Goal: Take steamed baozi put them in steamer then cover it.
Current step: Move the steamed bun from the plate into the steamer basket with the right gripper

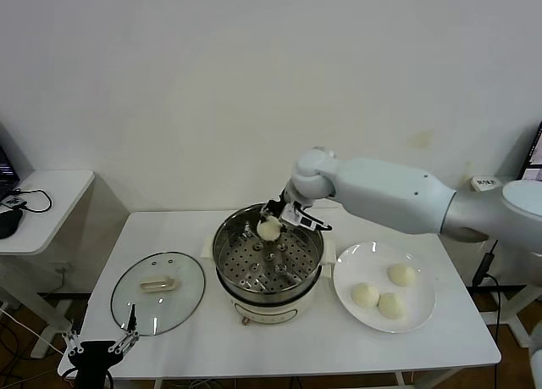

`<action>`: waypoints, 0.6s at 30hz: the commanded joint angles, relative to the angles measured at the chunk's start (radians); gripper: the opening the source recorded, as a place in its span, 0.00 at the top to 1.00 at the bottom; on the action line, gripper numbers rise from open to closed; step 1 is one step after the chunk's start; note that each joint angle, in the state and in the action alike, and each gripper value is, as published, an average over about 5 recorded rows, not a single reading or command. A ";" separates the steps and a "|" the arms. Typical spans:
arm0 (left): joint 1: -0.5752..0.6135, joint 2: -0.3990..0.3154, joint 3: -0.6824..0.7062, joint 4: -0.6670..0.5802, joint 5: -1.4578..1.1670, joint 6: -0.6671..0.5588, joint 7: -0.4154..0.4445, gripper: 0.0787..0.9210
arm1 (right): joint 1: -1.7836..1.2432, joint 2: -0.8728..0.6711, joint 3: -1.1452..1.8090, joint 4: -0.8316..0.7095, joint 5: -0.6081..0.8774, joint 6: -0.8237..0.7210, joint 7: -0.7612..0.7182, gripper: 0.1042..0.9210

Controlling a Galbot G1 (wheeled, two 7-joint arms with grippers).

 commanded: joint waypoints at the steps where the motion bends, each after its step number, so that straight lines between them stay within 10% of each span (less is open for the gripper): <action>1: 0.001 0.000 -0.001 0.000 0.000 -0.001 -0.001 0.12 | -0.043 0.051 0.030 -0.101 -0.134 0.063 0.029 0.45; 10: 0.006 0.001 -0.005 -0.010 -0.001 -0.003 -0.002 0.12 | -0.041 0.066 0.038 -0.129 -0.082 0.071 0.042 0.34; 18: 0.004 0.000 -0.001 -0.011 0.001 -0.001 -0.002 0.12 | 0.079 -0.019 0.024 0.032 0.253 -0.078 -0.081 0.13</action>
